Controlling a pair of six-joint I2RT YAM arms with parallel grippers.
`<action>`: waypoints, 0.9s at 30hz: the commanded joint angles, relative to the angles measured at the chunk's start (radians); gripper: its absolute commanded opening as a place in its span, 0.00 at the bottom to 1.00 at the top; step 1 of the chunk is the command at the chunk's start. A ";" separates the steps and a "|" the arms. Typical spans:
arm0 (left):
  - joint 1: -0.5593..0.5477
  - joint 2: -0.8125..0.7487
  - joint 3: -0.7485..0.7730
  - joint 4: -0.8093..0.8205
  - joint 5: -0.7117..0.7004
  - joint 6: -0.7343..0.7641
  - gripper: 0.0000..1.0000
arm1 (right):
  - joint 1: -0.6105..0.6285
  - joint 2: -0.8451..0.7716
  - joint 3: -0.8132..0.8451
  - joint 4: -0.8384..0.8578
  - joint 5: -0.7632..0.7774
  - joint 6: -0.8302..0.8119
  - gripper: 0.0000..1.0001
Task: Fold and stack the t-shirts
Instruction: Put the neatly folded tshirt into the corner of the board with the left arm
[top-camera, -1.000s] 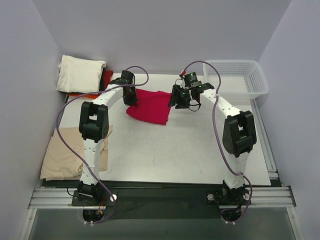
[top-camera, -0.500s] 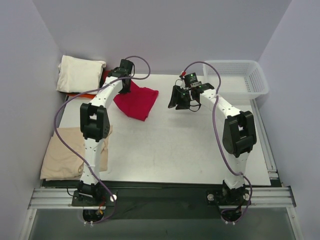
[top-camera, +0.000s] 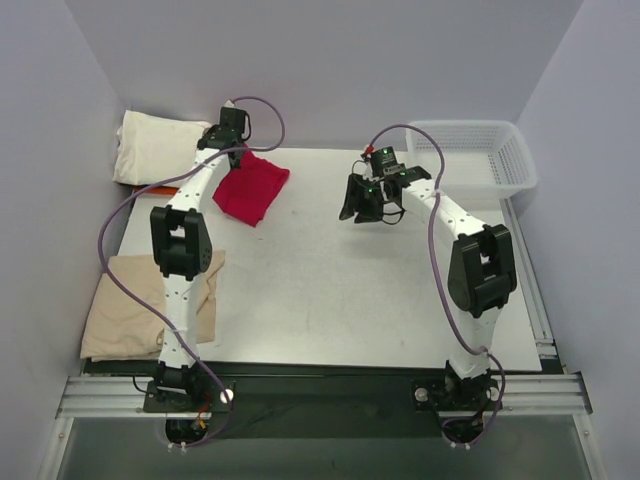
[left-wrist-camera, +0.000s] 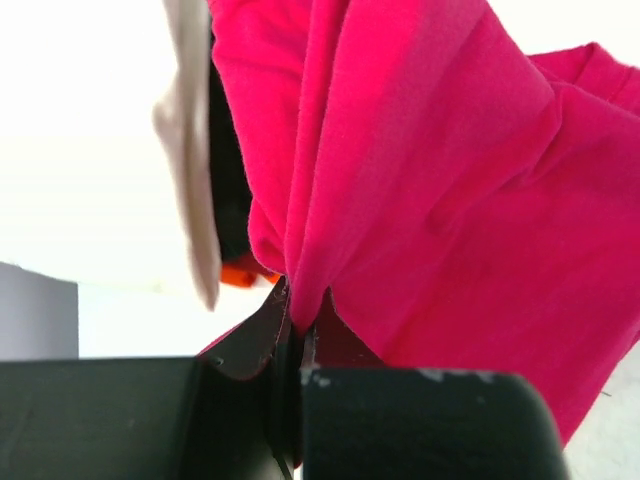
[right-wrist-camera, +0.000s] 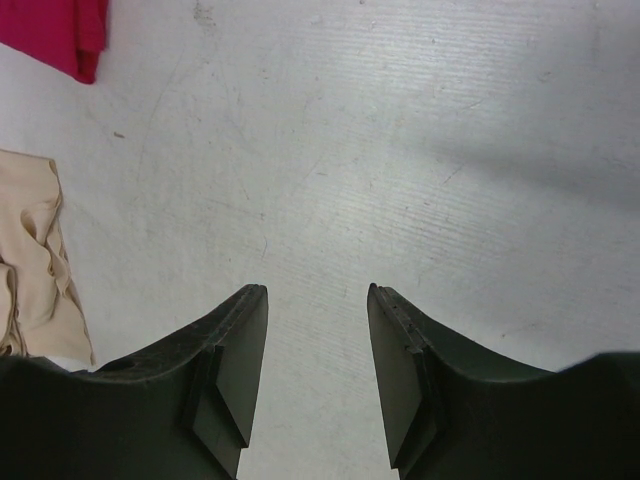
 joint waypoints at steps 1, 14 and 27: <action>0.029 0.009 0.067 0.174 -0.010 0.045 0.00 | 0.006 -0.080 -0.021 -0.042 0.019 -0.012 0.45; 0.161 0.047 0.139 0.358 0.101 -0.012 0.00 | 0.034 -0.041 -0.029 -0.077 0.034 0.011 0.44; 0.362 0.023 0.185 0.460 0.358 -0.231 0.00 | 0.098 0.088 0.095 -0.103 0.019 0.052 0.43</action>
